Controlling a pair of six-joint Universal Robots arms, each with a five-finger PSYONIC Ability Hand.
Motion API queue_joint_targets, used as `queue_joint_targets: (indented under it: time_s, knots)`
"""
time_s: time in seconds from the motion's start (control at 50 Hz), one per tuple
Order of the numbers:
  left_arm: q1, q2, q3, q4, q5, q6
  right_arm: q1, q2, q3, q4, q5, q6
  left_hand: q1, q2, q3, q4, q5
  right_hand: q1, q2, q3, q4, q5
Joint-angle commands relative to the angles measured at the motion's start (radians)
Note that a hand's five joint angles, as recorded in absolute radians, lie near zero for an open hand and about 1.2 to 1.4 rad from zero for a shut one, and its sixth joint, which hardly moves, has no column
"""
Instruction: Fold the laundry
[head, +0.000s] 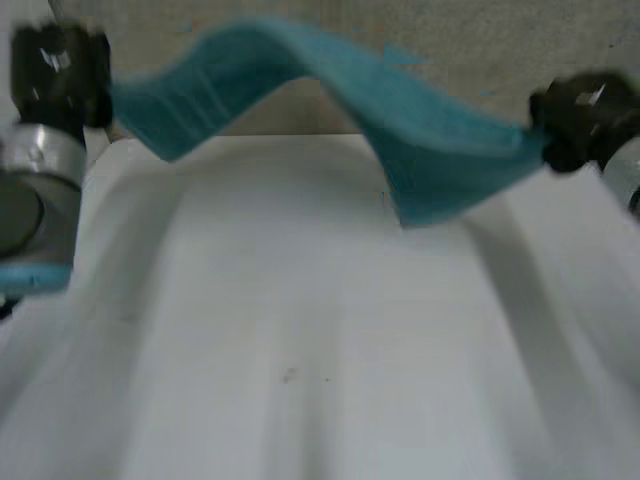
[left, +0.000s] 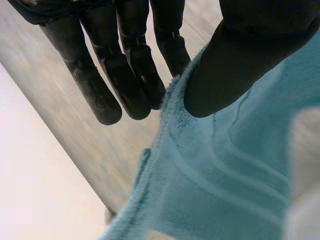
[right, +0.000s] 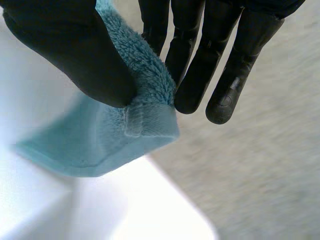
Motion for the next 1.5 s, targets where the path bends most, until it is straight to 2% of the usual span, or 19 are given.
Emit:
queue_joint_targets:
  time_s: [0.02,0.12,0.18,0.34,0.38,0.46,0.6,0.9,0.94,1.0,1.1,1.16,1.26,1.3,1.34,1.36,1.38,1.4,1.5]
  knots:
    - [0.018,-0.095,-0.269,0.061,0.014,-0.001,-0.005,0.17,0.18,-0.054,-0.091,-0.069,0.267,0.195,0.202,0.199,0.248,0.438,0.226,0.209,0.204,0.236]
    - [0.02,-0.103,-0.343,0.034,0.012,0.033,-0.02,0.196,0.2,-0.043,-0.048,-0.158,0.267,0.195,0.202,0.199,0.248,0.438,0.226,0.209,0.204,0.236]
    - [0.02,-0.056,-0.389,-0.014,0.012,0.073,-0.044,0.08,0.224,-0.003,-0.016,-0.222,0.267,0.195,0.202,0.199,0.248,0.438,0.226,0.209,0.204,0.236]
    - [0.06,0.046,-0.44,-0.162,0.014,0.139,-0.118,-0.074,0.249,0.162,-0.062,-0.232,0.265,0.193,0.199,0.197,0.246,0.438,0.226,0.209,0.204,0.236]
    - [0.077,0.04,-0.441,-0.167,0.015,0.139,-0.12,-0.078,0.273,0.181,-0.079,-0.23,-0.074,-0.146,-0.139,-0.141,-0.093,0.438,0.226,0.209,0.204,0.236]
    - [0.087,-0.035,-0.426,-0.167,0.018,0.143,-0.117,-0.078,0.305,0.163,-0.077,-0.227,-0.515,-0.587,-0.581,-0.583,-0.534,0.438,0.226,0.209,0.204,0.236]
    - [0.133,-0.091,-0.407,-0.167,0.029,0.145,-0.141,-0.074,0.327,0.093,-0.071,-0.181,-0.531,-0.603,-0.596,-0.599,-0.55,0.438,0.226,0.209,0.204,0.236]
    - [0.17,-0.036,-0.455,-0.179,0.099,0.139,-0.206,-0.043,0.345,0.032,-0.073,-0.154,-0.522,-0.594,-0.588,-0.59,-0.541,0.438,0.226,0.209,0.204,0.236]
    - [0.17,-0.036,-0.456,-0.179,0.106,0.137,-0.204,-0.043,0.355,0.023,-0.073,-0.154,-0.408,-0.48,-0.474,-0.476,-0.427,0.438,0.226,0.209,0.204,0.236]
    - [0.173,-0.036,-0.455,-0.175,0.115,0.131,-0.199,-0.043,0.367,0.012,-0.079,-0.154,0.265,0.193,0.199,0.197,0.246,0.438,0.226,0.209,0.204,0.236]
    - [0.169,-0.01,-0.444,-0.182,0.119,0.131,-0.196,-0.046,0.364,0.02,-0.077,-0.152,0.267,0.195,0.202,0.199,0.248,0.438,0.226,0.209,0.204,0.236]
    - [0.169,0.106,-0.443,-0.192,0.118,0.133,-0.202,-0.049,0.345,0.043,-0.074,-0.161,0.267,0.195,0.202,0.199,0.248,0.438,0.226,0.209,0.204,0.236]
    - [0.17,0.326,-0.443,-0.256,0.118,0.143,-0.207,-0.135,0.266,0.202,-0.082,-0.172,0.267,0.195,0.202,0.199,0.248,0.438,0.226,0.209,0.204,0.236]
    - [0.17,0.365,-0.44,-0.271,0.119,0.143,-0.209,-0.189,0.212,0.329,-0.091,-0.189,0.267,0.195,0.202,0.199,0.248,0.438,0.226,0.209,0.204,0.236]
    - [0.178,0.48,-0.417,-0.351,0.122,0.148,-0.215,-0.21,0.174,0.403,-0.099,-0.213,0.267,0.195,0.202,0.199,0.248,0.438,0.226,0.209,0.204,0.236]
    - [0.181,0.494,-0.41,-0.374,0.122,0.148,-0.215,-0.21,0.174,0.403,-0.099,-0.213,0.267,0.195,0.202,0.199,0.248,0.438,0.226,0.209,0.204,0.236]
    - [0.182,0.501,-0.404,-0.399,0.122,0.151,-0.234,-0.216,0.116,0.531,-0.112,-0.289,0.267,0.195,0.202,0.199,0.248,0.438,0.226,0.209,0.204,0.236]
    - [0.184,0.504,-0.394,-0.447,0.124,0.166,-0.239,-0.216,0.109,0.561,-0.113,-0.314,0.267,0.195,0.202,0.199,0.248,0.438,0.226,0.209,0.204,0.236]
    - [0.182,0.437,-0.394,-0.558,0.124,0.261,-0.244,-0.197,0.118,0.636,-0.099,-0.448,0.267,0.195,0.202,0.199,0.248,0.438,0.226,0.209,0.204,0.236]
